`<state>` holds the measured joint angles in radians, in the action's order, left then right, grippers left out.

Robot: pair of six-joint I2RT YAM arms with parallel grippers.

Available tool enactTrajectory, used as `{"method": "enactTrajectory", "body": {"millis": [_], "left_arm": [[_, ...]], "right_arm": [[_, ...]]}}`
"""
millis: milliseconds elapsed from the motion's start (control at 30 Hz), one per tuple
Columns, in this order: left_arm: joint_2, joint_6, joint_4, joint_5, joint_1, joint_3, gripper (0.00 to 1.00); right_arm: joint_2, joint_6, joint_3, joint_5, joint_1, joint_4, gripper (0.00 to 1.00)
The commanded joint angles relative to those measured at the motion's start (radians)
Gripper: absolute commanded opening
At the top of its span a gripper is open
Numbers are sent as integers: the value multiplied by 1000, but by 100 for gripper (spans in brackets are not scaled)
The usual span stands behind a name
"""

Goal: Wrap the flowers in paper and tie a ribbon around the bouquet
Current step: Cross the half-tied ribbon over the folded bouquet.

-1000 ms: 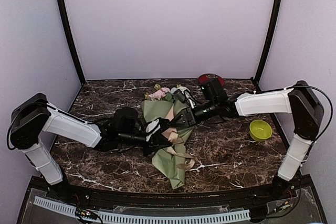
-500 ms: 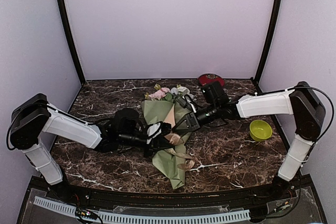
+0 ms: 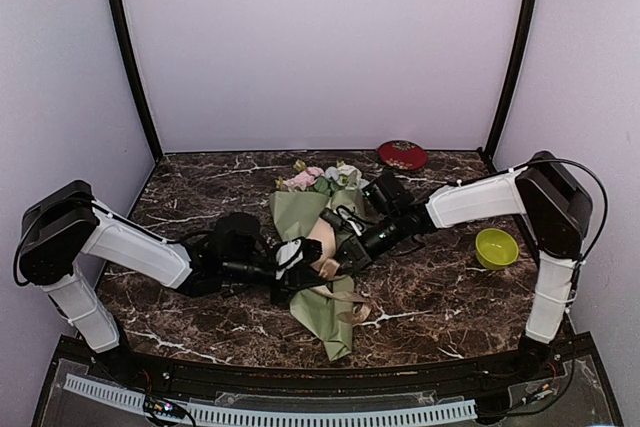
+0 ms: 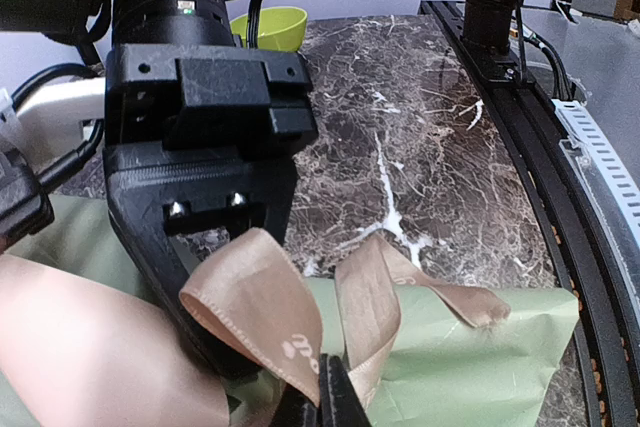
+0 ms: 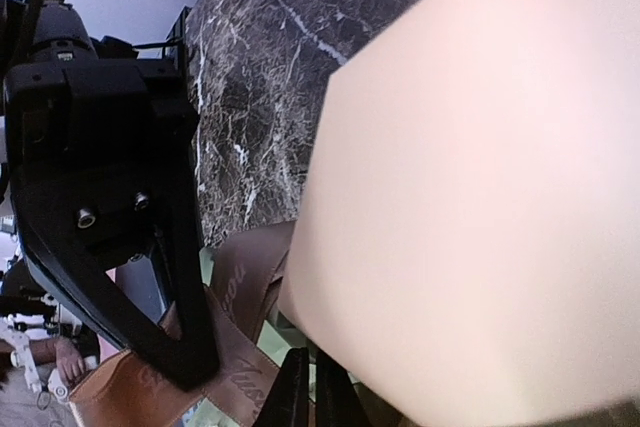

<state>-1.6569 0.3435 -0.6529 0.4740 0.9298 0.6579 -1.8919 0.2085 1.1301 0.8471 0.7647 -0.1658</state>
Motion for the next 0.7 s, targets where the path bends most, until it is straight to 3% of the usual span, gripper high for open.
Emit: {"method": "enactTrajectory", "body": {"millis": [0, 100, 400, 667], "left_arm": [[7, -17, -97, -41, 4, -19, 0], [10, -32, -185, -86, -4, -53, 0], [-12, -75, -306, -6, -66, -94, 0], [-55, -71, -268, 33, -73, -87, 2]], "right_arm": [[-54, -128, 90, 97, -10, -82, 7], [-82, -199, 129, 107, -11, -162, 11], [-100, -359, 164, 238, -13, -267, 17], [-92, -282, 130, 138, -13, -186, 22]]}}
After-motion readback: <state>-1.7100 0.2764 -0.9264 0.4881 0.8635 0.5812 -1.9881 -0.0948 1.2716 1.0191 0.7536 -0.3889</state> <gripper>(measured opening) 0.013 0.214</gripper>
